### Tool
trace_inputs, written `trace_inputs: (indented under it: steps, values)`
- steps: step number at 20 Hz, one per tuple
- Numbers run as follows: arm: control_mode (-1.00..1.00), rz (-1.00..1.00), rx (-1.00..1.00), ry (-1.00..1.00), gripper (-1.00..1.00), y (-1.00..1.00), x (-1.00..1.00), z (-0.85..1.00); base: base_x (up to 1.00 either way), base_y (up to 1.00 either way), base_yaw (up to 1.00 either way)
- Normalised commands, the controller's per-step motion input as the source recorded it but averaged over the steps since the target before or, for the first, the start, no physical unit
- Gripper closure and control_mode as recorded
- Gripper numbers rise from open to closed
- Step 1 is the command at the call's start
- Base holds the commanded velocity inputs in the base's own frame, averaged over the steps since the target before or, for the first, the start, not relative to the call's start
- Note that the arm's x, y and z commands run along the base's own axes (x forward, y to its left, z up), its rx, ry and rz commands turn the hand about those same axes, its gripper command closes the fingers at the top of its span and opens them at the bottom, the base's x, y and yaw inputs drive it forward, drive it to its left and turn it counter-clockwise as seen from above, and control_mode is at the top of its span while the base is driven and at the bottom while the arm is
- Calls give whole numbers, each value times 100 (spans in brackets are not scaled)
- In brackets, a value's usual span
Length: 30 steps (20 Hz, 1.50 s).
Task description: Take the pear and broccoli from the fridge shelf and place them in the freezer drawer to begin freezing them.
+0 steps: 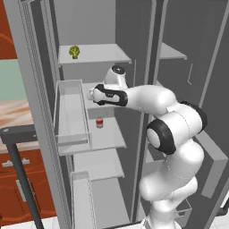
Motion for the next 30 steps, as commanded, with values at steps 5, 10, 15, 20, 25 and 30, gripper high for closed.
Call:
trace_inputs:
  steps: [5,10,15,20,25,30]
  values:
    - [-100,-4,-5,0,-100,3,52,-12,0,0,0]
    - [-100,-7,-3,0,-100,6,50,-13,0,0,0]
    - [-100,-8,-2,0,-100,9,44,-16,0,0,0]
    - [-100,-6,-2,0,-100,1,38,-21,0,0,0]
    - [-100,-6,-4,0,-100,2,48,-24,0,0,0]
    - [-100,-6,-3,0,-100,11,45,-15,0,0,0]
